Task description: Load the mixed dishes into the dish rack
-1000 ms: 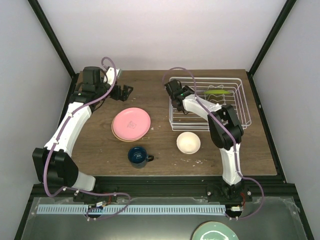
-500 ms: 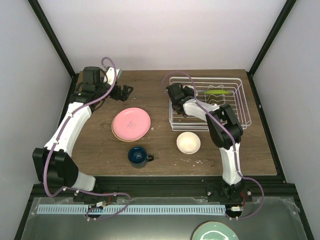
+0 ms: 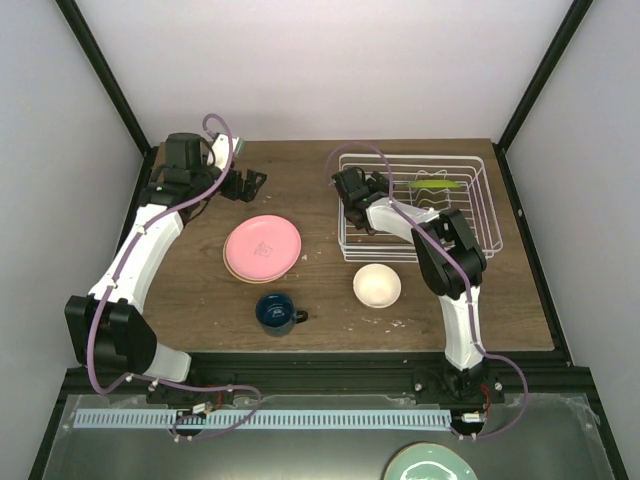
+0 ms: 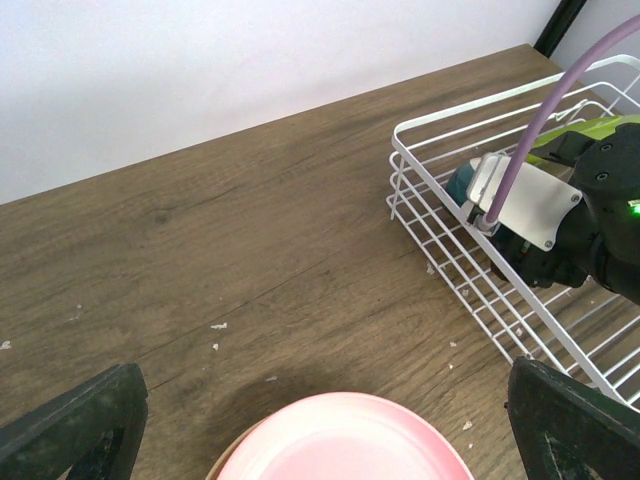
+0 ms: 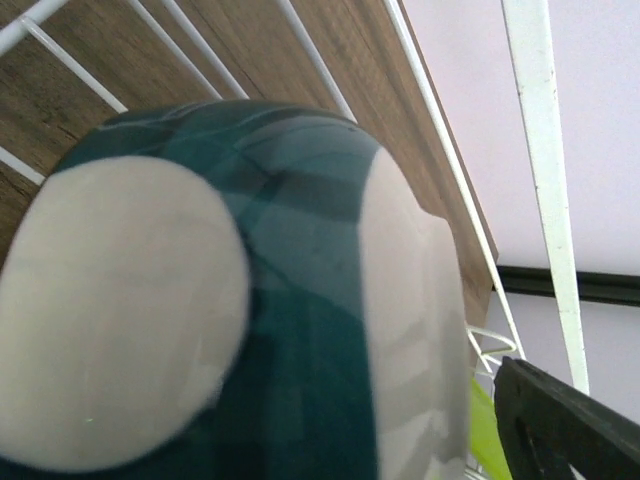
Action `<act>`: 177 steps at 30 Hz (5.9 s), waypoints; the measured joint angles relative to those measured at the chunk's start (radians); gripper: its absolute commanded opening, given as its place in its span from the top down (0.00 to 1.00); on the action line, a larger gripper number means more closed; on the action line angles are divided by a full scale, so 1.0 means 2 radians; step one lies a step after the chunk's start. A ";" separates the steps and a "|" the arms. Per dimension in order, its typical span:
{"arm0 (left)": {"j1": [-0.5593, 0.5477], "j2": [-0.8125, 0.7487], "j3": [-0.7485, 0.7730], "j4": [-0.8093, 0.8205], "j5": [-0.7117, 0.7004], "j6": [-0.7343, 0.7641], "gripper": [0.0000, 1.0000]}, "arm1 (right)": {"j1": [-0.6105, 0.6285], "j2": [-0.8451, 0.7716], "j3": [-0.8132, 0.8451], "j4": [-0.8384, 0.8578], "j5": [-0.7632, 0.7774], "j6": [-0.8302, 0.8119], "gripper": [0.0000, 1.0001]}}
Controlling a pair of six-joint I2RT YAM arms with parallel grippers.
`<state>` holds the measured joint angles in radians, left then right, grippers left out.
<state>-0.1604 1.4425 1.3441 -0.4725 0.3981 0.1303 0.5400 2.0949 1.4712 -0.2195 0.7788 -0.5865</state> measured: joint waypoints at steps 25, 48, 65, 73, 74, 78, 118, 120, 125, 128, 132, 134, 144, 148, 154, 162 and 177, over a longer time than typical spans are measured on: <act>0.000 0.010 0.000 0.000 0.009 0.000 0.00 | 0.000 -0.117 -0.009 -0.156 -0.107 0.103 0.00; -0.074 0.057 0.024 -0.037 -0.006 0.031 0.00 | -0.056 -0.185 0.069 -0.234 -0.297 0.233 0.00; -0.140 0.181 0.156 -0.051 -0.100 0.045 0.00 | -0.154 -0.113 0.153 -0.351 -0.329 0.353 0.00; -0.140 0.181 0.155 -0.057 -0.109 0.046 0.00 | -0.142 -0.138 0.050 -0.395 -0.381 0.302 0.00; -0.140 0.181 0.155 -0.057 -0.109 0.046 0.00 | -0.142 -0.143 0.045 -0.397 -0.390 0.298 0.00; -0.140 0.181 0.155 -0.058 -0.109 0.046 0.00 | -0.140 -0.161 0.037 -0.397 -0.416 0.287 0.00; -0.117 0.180 0.138 -0.060 -0.123 0.045 0.00 | -0.082 -0.032 0.048 -0.263 -0.332 0.315 0.00; -0.116 0.180 0.138 -0.060 -0.123 0.045 0.00 | -0.082 -0.020 0.068 -0.259 -0.321 0.315 0.00; -0.112 0.180 0.138 -0.060 -0.116 0.045 0.00 | -0.082 -0.006 0.089 -0.233 -0.297 0.316 0.00; -0.112 0.180 0.137 -0.062 -0.104 0.045 0.00 | -0.082 -0.003 0.094 -0.228 -0.289 0.316 0.00; -0.114 0.172 0.123 -0.070 -0.078 0.047 0.00 | -0.082 -0.006 0.094 -0.223 -0.288 0.313 0.00; -0.121 0.163 0.111 -0.076 -0.070 0.049 0.00 | -0.081 -0.023 0.073 -0.213 -0.289 0.308 0.00; -0.206 0.117 0.091 -0.139 -0.057 0.059 0.00 | -0.115 -0.141 0.049 -0.238 -0.253 0.365 0.00; -0.238 0.110 0.091 -0.157 -0.053 0.059 0.00 | -0.171 -0.141 0.083 -0.248 -0.250 0.413 0.00; -0.302 0.126 0.091 -0.167 -0.056 0.056 0.00 | -0.239 -0.141 0.091 -0.254 -0.271 0.464 0.00; -0.341 0.150 0.074 -0.142 -0.055 0.016 0.03 | -0.248 -0.148 0.093 -0.264 -0.274 0.471 0.00; -0.381 0.195 0.032 -0.095 -0.052 -0.060 0.18 | -0.248 -0.238 0.040 -0.278 -0.269 0.470 0.00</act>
<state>-0.9218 1.8332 1.4086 -0.6628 0.2939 0.0093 0.0441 1.6180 1.5513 -0.7750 0.2401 0.3534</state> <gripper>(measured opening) 0.844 0.998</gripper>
